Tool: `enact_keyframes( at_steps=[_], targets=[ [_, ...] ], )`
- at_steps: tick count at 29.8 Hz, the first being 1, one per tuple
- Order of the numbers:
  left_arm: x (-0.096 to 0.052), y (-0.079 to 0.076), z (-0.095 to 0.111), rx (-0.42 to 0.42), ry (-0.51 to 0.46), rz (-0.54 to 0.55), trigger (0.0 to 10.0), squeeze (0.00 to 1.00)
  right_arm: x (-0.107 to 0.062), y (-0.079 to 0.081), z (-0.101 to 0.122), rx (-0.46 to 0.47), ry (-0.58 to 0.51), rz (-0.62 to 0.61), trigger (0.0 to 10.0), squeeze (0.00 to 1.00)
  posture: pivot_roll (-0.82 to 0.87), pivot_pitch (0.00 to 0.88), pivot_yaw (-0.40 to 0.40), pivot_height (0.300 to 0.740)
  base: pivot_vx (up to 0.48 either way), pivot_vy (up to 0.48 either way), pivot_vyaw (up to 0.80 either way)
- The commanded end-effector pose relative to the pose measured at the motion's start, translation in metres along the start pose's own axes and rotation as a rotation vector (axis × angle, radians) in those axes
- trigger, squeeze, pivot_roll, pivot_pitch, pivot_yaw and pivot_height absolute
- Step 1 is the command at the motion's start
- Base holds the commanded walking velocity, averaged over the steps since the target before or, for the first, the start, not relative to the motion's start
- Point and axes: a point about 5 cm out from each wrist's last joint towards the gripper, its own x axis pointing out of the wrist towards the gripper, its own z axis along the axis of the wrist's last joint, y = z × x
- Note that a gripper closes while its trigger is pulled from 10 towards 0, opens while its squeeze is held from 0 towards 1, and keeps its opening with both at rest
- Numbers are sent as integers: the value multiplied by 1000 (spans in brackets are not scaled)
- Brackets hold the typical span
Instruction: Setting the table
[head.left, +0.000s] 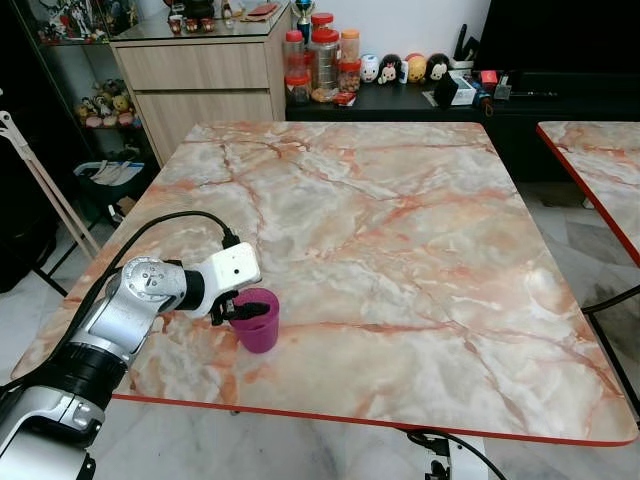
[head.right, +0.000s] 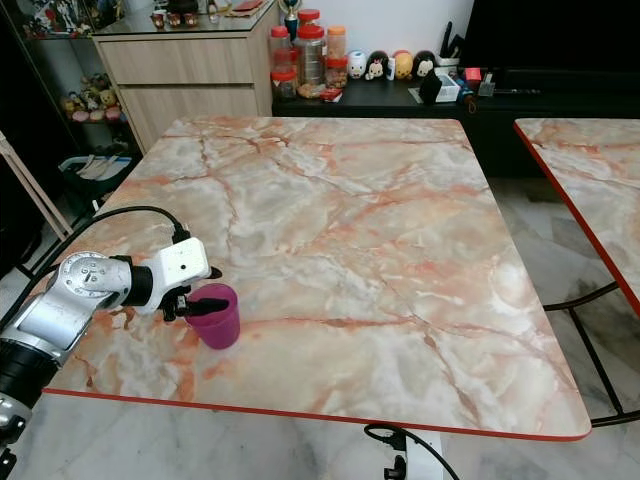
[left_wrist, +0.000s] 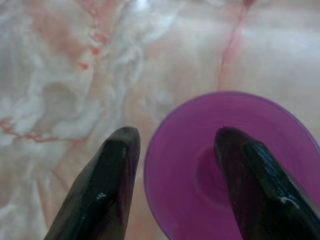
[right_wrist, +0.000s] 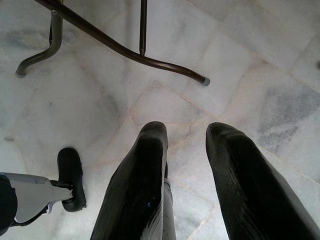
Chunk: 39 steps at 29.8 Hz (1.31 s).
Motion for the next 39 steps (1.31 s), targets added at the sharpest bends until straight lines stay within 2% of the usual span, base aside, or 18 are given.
enact_keyframes(
  at_steps=[1,9,10,14,15,31,39],
  targets=[
    [-4,5,3,53,26,-15,10000,0,0,2,0,15,3,2,10000,0,40,0,33,740,0,0,0],
    [1,6,1,62,41,-31,10000,0,0,2,0,17,2,1,10000,0,36,0,33,740,0,0,0],
    [2,5,1,59,39,-37,4902,0,0,2,1,18,2,1,10000,0,36,0,33,740,0,0,0],
    [3,4,1,57,36,-44,4902,0,0,2,1,17,2,1,10000,0,36,0,33,740,0,0,0],
    [3,3,-1,55,37,-49,0,0,0,2,0,16,3,0,10000,0,36,0,32,740,0,0,0],
    [3,3,-4,41,36,-40,0,0,0,1,1,13,3,0,10000,0,38,0,29,740,0,0,0],
    [3,3,-7,-22,-4,2,0,0,1,1,1,9,2,0,10000,0,40,0,25,740,0,0,0]
  ],
)
